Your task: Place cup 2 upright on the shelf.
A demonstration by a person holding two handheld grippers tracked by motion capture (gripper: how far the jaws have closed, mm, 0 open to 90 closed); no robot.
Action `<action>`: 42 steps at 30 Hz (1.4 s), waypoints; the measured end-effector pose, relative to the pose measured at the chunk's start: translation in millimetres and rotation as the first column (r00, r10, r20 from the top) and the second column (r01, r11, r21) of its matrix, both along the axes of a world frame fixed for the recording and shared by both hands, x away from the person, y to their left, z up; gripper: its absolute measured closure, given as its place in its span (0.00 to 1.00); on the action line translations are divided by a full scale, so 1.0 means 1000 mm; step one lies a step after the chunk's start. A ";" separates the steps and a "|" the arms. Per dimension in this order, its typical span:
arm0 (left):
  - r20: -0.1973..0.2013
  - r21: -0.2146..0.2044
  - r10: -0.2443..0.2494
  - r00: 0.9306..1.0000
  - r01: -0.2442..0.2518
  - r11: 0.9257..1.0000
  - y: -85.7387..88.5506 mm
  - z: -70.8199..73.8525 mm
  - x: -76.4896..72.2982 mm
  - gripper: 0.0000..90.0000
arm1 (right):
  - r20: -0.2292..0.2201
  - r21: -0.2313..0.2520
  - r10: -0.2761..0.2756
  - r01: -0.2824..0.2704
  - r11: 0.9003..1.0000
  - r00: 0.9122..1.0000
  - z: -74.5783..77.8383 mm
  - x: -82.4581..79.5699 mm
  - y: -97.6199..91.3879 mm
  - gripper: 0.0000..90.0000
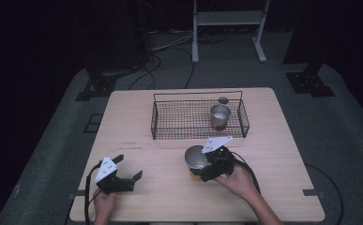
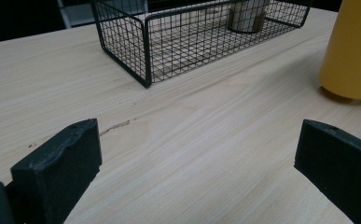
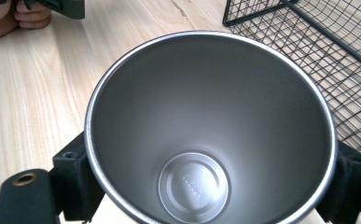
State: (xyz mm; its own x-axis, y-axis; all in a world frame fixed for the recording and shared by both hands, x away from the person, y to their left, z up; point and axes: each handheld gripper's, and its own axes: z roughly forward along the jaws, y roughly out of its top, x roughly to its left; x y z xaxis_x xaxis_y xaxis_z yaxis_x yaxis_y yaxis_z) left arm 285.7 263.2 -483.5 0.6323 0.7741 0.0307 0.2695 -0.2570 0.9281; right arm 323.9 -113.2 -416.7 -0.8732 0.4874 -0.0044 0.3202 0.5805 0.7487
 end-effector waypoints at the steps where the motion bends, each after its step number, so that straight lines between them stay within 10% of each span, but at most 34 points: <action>1: 0.000 0.000 0.000 1.000 0.000 1.000 0.000 0.000 0.000 0.00 | -0.005 0.005 -0.002 0.002 1.000 1.000 0.002 0.001 -0.001 0.14; 42: 0.002 -0.005 -0.001 1.000 0.001 1.000 0.000 0.000 0.000 0.00 | -0.015 0.047 -0.037 0.038 0.998 0.999 0.085 0.075 -0.010 0.14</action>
State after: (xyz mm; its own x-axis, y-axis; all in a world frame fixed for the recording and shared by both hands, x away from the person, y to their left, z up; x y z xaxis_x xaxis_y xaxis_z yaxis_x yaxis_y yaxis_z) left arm 285.9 263.0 -483.8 0.6331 0.7736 0.0276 0.2676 -0.2522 0.9299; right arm 398.8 -123.2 -331.9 -0.8542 0.5190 0.0311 0.3515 0.5322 0.7702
